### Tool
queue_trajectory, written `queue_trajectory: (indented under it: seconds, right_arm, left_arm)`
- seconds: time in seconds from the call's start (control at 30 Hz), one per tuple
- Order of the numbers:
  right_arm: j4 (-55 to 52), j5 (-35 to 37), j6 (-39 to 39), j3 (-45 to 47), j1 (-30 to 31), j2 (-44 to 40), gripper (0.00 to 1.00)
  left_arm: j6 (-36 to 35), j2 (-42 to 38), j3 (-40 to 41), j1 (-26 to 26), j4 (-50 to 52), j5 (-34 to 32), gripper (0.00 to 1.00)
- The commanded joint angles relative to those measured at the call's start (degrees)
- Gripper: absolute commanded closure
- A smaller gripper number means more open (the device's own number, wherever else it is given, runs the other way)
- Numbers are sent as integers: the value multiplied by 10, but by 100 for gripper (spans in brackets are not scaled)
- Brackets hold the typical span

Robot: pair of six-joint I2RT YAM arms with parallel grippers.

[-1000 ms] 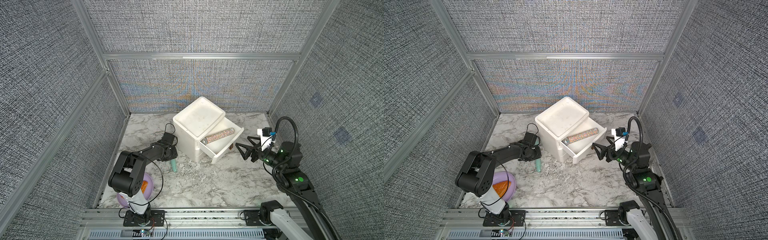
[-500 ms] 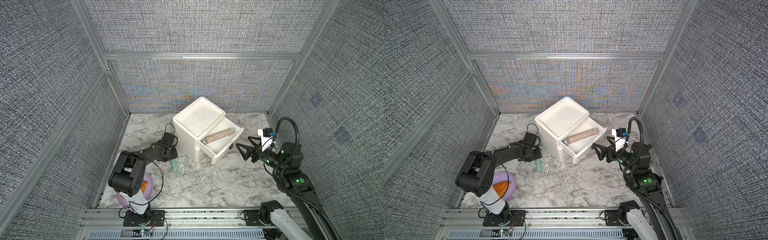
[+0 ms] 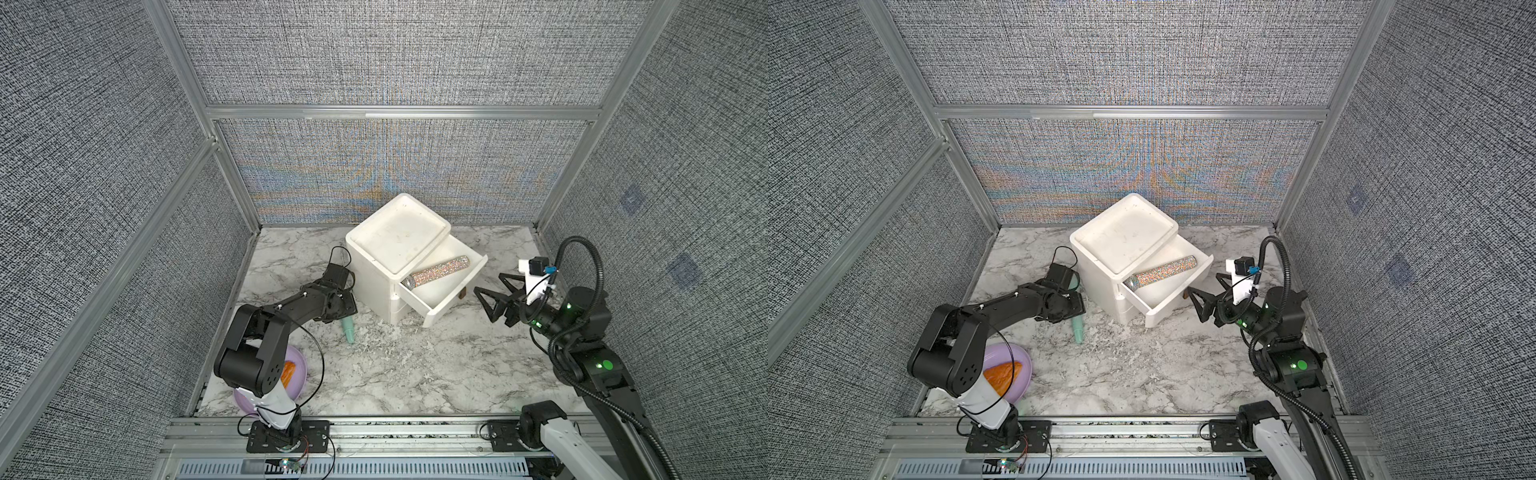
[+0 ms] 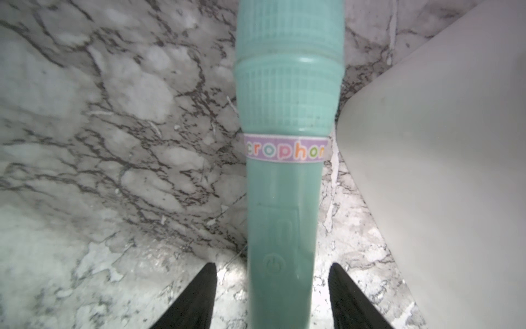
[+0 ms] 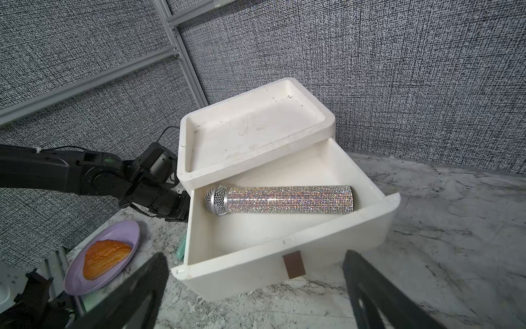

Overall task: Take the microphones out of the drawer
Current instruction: Place the microphone at the center of the board.

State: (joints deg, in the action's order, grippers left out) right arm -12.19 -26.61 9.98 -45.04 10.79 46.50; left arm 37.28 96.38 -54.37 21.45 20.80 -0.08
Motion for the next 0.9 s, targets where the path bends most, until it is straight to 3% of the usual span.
queue_trajectory:
  seconds: [0.0, 0.23, 0.27, 0.3, 0.37, 0.6, 0.87]
  right_arm:
    - [3, 4, -2, -4, 0, 3, 2]
    - [6, 3, -2, -4, 0, 6, 2]
    - [6, 2, -1, -4, 0, 8, 2]
    - [7, 1, -1, -4, 0, 8, 2]
    - [10, 1, 0, -4, 0, 9, 2]
    - [16, -4, 1, -3, 0, 15, 2]
    - [24, -19, 12, -23, 1, 34, 2]
  left_arm:
    - [-10, -15, -7, -1, 14, -4, 35]
    - [-22, -72, -28, -1, 66, -21, 35]
    - [-23, -83, -31, -1, 75, -26, 31]
    - [-23, -95, -34, -1, 85, -32, 16]
    - [-25, -119, -47, -1, 114, -44, 0]
    - [-44, -229, -80, -1, 193, -87, 0]
    - [-171, -348, -103, -1, 190, -19, 0]
